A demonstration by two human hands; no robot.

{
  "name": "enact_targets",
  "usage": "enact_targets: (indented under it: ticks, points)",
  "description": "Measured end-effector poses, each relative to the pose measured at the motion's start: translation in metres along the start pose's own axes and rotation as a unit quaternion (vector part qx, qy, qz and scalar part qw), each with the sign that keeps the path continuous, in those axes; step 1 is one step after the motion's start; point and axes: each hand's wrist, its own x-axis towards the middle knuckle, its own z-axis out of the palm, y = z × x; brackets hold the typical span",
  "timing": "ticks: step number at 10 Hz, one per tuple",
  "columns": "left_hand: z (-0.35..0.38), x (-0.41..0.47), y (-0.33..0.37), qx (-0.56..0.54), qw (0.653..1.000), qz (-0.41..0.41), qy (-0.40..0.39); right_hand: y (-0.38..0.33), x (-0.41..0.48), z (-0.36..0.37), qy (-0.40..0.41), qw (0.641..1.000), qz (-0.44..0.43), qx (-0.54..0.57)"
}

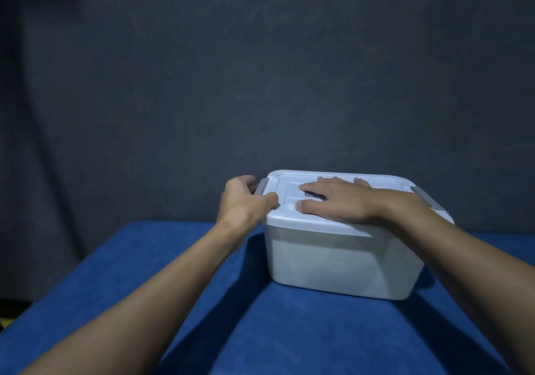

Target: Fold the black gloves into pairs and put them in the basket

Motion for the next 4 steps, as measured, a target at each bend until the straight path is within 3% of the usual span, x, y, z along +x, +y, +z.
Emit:
enact_targets:
  ticks: [4]
  points:
    - [-0.009, 0.009, 0.015, 0.057, 0.993, 0.044, -0.091, 0.000, -0.014, -0.003, 0.033, 0.999, -0.021, 0.026]
